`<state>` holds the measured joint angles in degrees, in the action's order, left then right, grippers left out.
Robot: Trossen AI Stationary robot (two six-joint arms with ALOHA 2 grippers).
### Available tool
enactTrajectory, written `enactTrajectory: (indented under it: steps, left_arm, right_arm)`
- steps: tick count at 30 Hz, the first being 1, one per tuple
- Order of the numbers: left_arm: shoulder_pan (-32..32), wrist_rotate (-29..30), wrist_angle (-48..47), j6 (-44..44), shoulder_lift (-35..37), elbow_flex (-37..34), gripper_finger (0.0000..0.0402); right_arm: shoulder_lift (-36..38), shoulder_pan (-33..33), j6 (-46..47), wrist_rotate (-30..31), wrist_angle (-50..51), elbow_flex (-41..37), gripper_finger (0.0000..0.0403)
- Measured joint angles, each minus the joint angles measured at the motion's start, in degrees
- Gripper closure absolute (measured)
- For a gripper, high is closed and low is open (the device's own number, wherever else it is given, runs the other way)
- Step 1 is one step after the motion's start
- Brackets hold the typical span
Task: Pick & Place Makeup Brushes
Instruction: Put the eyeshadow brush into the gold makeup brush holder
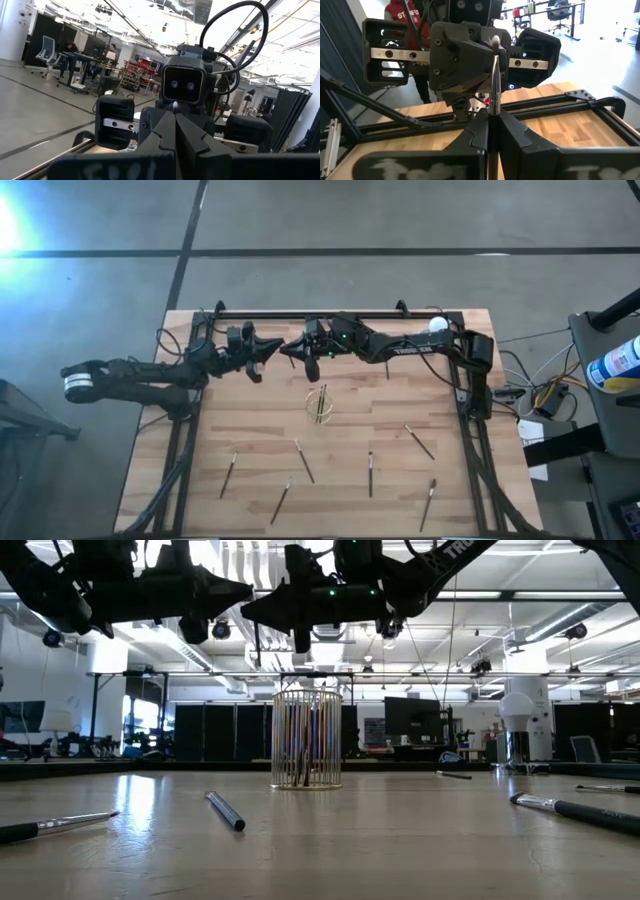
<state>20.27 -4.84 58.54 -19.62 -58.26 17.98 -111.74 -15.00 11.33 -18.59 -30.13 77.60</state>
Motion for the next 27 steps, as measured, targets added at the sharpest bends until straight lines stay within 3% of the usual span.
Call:
enactTrajectory:
  steps: [21,27]
  left_arm:
    - [0.0,-0.6,-0.9,-1.4,0.1,0.0,0.0401]
    - [0.0,-0.4,-0.8,-2.8,0.7,0.0,0.0374]
  right_arm:
    - [1.6,0.0,-1.6,-0.9,4.3,-0.1,0.0389]
    - [3.9,0.0,-3.0,-0.8,5.4,-2.2,0.039]
